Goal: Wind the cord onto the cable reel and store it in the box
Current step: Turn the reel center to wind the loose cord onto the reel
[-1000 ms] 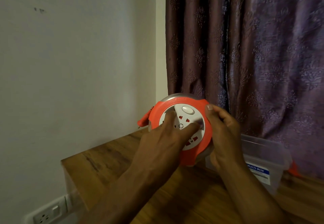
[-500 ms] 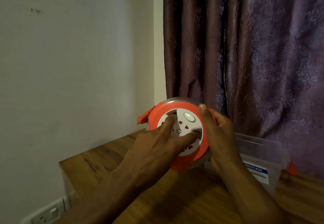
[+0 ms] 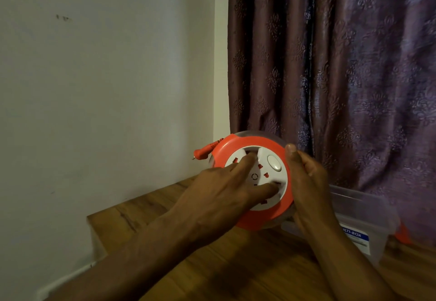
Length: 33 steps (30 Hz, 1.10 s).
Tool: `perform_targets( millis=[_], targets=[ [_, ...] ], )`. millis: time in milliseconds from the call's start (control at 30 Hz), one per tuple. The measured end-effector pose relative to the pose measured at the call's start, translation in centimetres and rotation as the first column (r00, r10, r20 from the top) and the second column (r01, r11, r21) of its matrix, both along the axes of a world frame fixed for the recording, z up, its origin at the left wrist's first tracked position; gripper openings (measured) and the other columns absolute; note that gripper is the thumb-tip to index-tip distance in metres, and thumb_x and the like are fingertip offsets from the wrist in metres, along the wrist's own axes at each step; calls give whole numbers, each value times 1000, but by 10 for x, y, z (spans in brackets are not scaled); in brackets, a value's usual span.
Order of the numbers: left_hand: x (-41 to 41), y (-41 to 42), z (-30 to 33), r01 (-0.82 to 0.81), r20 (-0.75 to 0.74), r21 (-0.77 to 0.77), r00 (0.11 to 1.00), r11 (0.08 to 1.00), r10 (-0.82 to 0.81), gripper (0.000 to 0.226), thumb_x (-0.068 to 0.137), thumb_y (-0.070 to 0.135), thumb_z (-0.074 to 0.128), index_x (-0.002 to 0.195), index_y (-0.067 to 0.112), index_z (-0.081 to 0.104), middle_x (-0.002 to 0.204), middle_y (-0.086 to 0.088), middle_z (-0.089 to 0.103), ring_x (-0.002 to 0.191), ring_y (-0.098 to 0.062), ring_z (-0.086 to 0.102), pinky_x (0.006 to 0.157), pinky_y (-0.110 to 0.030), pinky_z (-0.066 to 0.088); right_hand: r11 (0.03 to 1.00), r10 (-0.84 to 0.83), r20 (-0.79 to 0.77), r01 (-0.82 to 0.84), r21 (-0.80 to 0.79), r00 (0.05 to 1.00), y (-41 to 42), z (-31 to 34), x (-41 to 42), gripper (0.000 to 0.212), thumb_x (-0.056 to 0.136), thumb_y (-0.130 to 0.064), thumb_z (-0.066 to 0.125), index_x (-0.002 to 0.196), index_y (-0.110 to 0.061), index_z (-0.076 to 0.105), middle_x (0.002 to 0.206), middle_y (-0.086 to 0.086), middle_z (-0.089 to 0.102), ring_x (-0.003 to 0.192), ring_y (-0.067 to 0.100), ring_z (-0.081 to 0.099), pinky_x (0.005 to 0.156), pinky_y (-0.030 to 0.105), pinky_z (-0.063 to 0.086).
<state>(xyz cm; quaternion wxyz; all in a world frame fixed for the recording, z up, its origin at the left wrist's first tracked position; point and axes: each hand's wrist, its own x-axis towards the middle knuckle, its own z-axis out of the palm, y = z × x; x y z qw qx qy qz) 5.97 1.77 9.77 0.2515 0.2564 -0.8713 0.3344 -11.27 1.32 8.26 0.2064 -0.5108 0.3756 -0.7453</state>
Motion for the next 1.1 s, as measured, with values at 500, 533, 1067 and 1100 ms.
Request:
perform_targets(
  millis=[500, 533, 1067, 1100],
  targets=[
    [13, -10, -40, 563, -890, 456, 296, 689, 347, 36, 83, 61, 39, 105, 38, 54, 99, 22, 61, 86, -2, 60, 68, -20, 49, 998, -50, 97, 48, 28, 994, -4, -9, 4, 24, 94, -44, 53, 84, -34, 73, 87, -2, 78, 86, 23, 75, 74, 43, 61],
    [11, -11, -39, 646, -888, 458, 295, 611, 353, 37, 81, 63, 40, 108, 42, 52, 100, 25, 61, 88, 1, 60, 70, -21, 51, 999, -37, 90, 34, 30, 995, -3, -10, 6, 24, 93, -46, 53, 82, -37, 73, 86, -4, 78, 85, 22, 75, 72, 41, 61],
    [8, -22, -29, 833, -935, 340, 248, 437, 254, 79, 72, 47, 68, 137, 47, 23, 110, 13, 62, 90, -4, 65, 61, -24, 54, 998, 17, -17, -16, 54, 1000, -5, -14, 12, 37, 75, -62, 52, 90, -34, 71, 90, -6, 78, 81, 17, 76, 66, 35, 61],
    [10, -22, -28, 833, -935, 341, 252, 437, 248, 79, 73, 47, 67, 137, 48, 22, 111, 14, 62, 91, -4, 65, 62, -25, 54, 998, 18, -32, -16, 55, 999, -5, -14, 13, 37, 75, -61, 52, 90, -33, 71, 90, -7, 78, 82, 16, 76, 67, 35, 61]
  ],
)
